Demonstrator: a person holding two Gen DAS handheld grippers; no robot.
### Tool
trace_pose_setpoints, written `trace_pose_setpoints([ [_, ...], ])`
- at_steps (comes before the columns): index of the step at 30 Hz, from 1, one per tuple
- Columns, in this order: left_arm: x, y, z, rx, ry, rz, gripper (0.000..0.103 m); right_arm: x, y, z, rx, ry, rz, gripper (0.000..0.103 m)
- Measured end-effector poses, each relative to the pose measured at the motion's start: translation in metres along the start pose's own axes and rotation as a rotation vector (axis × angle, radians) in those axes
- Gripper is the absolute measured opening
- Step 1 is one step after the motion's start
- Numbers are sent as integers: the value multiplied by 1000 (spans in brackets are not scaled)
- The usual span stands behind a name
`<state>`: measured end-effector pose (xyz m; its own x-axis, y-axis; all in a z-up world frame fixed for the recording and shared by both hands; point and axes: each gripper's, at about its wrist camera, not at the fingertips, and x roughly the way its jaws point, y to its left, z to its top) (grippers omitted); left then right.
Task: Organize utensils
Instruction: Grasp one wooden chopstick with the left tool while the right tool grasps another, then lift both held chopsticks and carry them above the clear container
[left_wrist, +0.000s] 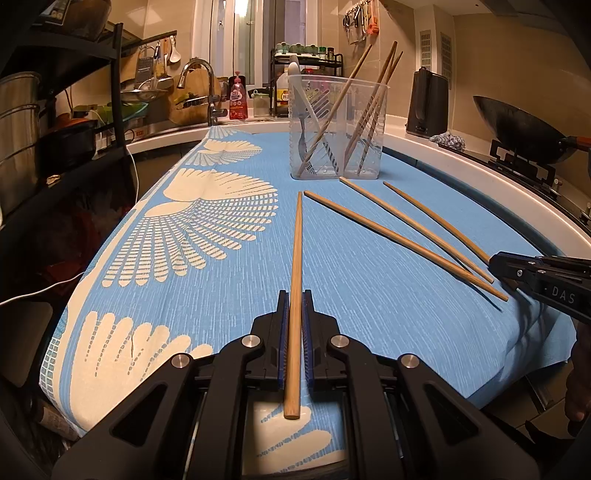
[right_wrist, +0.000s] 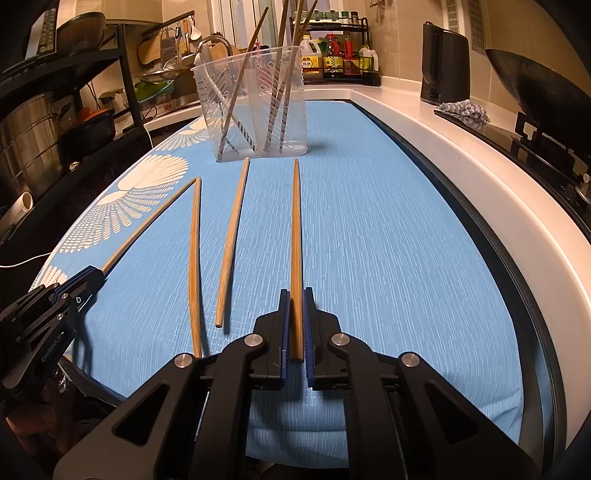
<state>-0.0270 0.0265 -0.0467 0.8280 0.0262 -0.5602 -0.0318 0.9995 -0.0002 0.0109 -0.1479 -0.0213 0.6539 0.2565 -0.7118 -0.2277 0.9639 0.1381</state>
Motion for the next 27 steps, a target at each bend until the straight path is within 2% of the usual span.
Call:
trace_pose_setpoints([
  [10,0,0,0,-5,4,-2,7,-2,-1,-1,7,2,-1,7],
  [19,-4,3,0,-13,10,-14,7,-21,0,5,0,-42,0,7],
  [27,-23,6,7,-2,-53,-10,7,-46,1,11,-10,-101,-5,7],
])
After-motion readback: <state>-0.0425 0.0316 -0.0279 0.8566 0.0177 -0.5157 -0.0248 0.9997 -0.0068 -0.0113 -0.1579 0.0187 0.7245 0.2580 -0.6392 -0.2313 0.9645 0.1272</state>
